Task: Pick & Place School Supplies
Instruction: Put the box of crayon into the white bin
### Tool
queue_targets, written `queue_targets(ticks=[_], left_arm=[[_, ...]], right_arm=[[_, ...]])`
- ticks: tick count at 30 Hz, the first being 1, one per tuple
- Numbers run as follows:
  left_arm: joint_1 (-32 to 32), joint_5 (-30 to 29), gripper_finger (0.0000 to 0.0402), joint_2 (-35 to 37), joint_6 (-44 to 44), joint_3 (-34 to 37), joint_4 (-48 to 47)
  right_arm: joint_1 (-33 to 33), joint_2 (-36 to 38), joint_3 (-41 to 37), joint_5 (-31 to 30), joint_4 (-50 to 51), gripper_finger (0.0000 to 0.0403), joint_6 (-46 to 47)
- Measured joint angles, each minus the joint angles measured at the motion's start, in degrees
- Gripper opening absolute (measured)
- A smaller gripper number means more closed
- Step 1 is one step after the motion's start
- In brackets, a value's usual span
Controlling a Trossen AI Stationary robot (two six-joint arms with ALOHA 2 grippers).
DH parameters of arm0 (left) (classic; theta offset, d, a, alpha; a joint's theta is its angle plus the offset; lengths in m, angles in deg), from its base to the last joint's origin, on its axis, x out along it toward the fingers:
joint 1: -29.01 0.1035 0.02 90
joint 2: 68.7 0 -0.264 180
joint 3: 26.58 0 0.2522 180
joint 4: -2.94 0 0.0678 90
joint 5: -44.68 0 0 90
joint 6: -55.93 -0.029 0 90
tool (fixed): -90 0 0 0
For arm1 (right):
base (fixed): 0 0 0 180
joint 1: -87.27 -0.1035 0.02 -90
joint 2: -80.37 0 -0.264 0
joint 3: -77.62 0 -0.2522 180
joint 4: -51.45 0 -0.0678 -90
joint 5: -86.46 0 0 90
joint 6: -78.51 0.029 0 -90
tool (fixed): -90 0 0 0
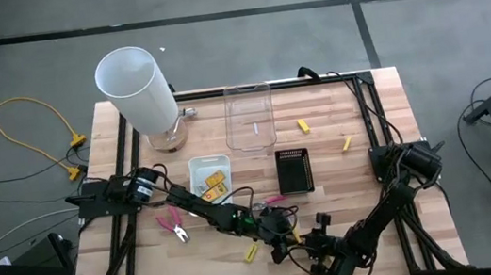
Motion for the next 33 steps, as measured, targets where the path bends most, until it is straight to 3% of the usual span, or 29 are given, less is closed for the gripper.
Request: queue_targets(ticks=[5,16,33], left_arm=[[0.0,0.0,0.0169,0.0,-0.1,0.0,-0.1],[0.0,-0.1,0.0169,0.0,0.2,0.0,0.1],[-1.0,1.6,0.0169,0.0,-4.3,-0.1,0.2]], right_arm=[[-0.1,0.0,0.0,0.3,0.5,0.0041,0.3],[-1.0,0.1,0.0,-0.3,3.7,0.0036,3.0],[-1.5,4.0,-0.2,-0.2,16.4,0.0008,8.6]])
